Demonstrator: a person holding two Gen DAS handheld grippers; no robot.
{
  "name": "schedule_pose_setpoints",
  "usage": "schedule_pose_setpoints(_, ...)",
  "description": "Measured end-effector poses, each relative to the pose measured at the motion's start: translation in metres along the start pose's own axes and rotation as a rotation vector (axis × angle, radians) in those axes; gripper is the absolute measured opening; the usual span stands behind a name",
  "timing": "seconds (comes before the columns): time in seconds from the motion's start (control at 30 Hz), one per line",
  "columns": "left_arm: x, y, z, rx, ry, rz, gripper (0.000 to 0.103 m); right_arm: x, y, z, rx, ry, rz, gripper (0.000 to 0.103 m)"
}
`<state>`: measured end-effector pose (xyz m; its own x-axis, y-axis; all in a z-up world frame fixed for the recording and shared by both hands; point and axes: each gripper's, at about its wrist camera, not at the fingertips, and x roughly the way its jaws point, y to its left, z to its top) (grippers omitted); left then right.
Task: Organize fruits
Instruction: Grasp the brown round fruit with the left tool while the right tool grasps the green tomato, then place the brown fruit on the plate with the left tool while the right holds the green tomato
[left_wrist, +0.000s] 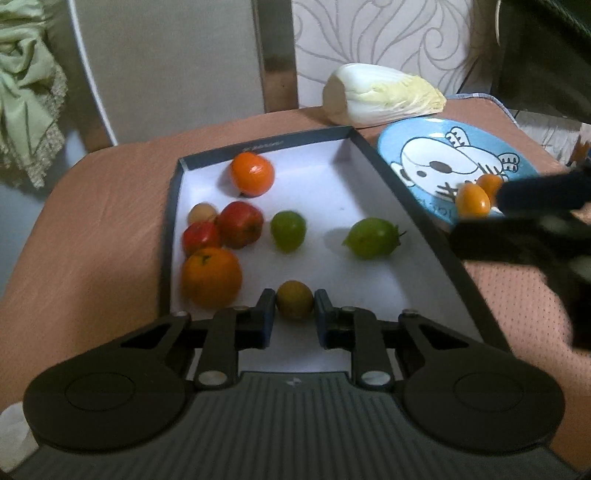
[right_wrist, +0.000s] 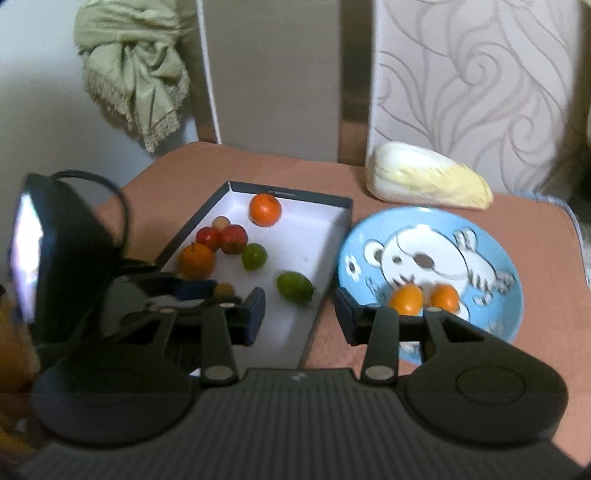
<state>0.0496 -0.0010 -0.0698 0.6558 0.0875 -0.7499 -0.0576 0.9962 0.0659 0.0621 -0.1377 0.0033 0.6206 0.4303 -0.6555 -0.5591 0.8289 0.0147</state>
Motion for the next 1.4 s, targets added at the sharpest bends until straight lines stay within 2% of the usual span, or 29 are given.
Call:
schedule_pose_setpoints(0.07, -0.005, 0.004, -0.004, -0.008, 0.004, -0.006, 0.027, 0.011, 0.004, 0.004, -0.033, 0.013, 0.009, 0.043)
schedule_pose_setpoints(0.1, -0.008, 0.006, -0.006, -0.011, 0.006, -0.008, 0.027, 0.018, 0.006, 0.006, -0.054, 0.025, 0.018, 0.038)
schedule_pose_setpoints(0.3, -0.012, 0.016, -0.01, -0.037, 0.014, 0.003, 0.027, 0.052, 0.03, 0.011, -0.228, 0.078, 0.019, 0.036)
schedule_pose_setpoints(0.5, -0.012, 0.023, -0.012, -0.055, 0.023, 0.017, 0.027, 0.079, 0.049, 0.007, -0.417, 0.108, -0.082, 0.036)
schedule_pose_setpoints(0.57, -0.012, 0.024, -0.013, -0.053, 0.02, 0.018, 0.027, 0.087, 0.048, 0.004, -0.437, 0.13, -0.108, 0.038)
schedule_pose_setpoints(0.63, -0.012, 0.024, -0.013, -0.053, 0.02, 0.02, 0.027, 0.093, 0.043, 0.0, -0.446, 0.122, -0.13, 0.034)
schedule_pose_setpoints(0.9, -0.012, 0.021, -0.013, -0.044, 0.017, 0.031, 0.027, 0.08, 0.033, 0.006, -0.297, 0.109, -0.072, 0.031)
schedule_pose_setpoints(1.2, -0.011, 0.016, -0.01, -0.029, 0.008, 0.037, 0.027, 0.028, 0.015, 0.013, -0.001, 0.111, 0.096, 0.031)
schedule_pose_setpoints(1.4, -0.011, 0.011, -0.006, -0.023, 0.001, 0.03, 0.027, 0.001, 0.011, 0.005, 0.048, 0.091, 0.112, 0.031)
